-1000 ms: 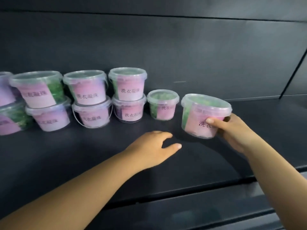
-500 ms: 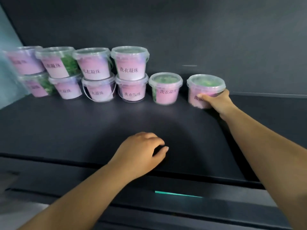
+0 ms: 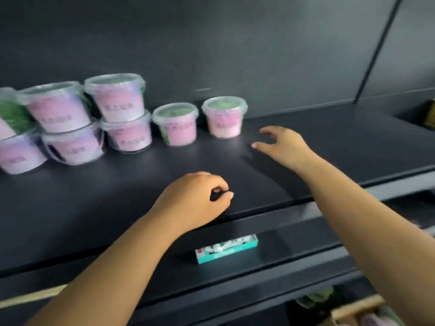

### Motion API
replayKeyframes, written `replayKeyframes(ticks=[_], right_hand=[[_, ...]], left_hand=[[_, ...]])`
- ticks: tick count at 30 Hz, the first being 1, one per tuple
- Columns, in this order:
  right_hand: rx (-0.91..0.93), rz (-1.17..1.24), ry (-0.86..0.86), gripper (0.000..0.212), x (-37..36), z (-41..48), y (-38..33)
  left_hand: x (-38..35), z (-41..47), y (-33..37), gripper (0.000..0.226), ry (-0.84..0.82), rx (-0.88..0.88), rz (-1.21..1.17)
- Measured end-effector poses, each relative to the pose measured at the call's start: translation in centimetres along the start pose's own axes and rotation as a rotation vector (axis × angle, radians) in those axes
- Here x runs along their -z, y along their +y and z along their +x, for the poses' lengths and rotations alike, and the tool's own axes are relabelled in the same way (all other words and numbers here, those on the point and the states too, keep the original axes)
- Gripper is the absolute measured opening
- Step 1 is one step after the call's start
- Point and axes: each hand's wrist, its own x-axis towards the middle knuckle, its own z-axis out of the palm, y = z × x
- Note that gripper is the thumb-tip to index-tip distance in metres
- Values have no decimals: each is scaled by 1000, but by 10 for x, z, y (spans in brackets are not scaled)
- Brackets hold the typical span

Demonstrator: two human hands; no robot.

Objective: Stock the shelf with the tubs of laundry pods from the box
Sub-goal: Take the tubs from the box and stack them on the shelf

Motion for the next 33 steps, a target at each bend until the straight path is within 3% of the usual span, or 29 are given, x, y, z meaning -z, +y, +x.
replayKeyframes(ticks=[4,8,13,17,22,28,33], right_hand=[[77,-70,197,29,49,-121,15],[-72,-224,295,25,90,-220,52],[-488,-318,342,26,122,-338,109],[-821,-312,354,15,125,-409,165],[-1081,-144,243,21,118,-462,258],[-1260,70,100,28,89,-465,388],[-1422,247,93,29,29,-450,480]], left_hand=[[-25,5,41,18,-61,-211,-207],[-69,4,97,14,-165,-390,-345],[-140,-5,185,15,-398,-573,-355],[-208,-8,235,11,-582,-630,-309],[-305,7,280,16,-762,-532,-188],[-429,24,292,23,-903,-209,-73],[-535,31,276,23,-989,0,-68]])
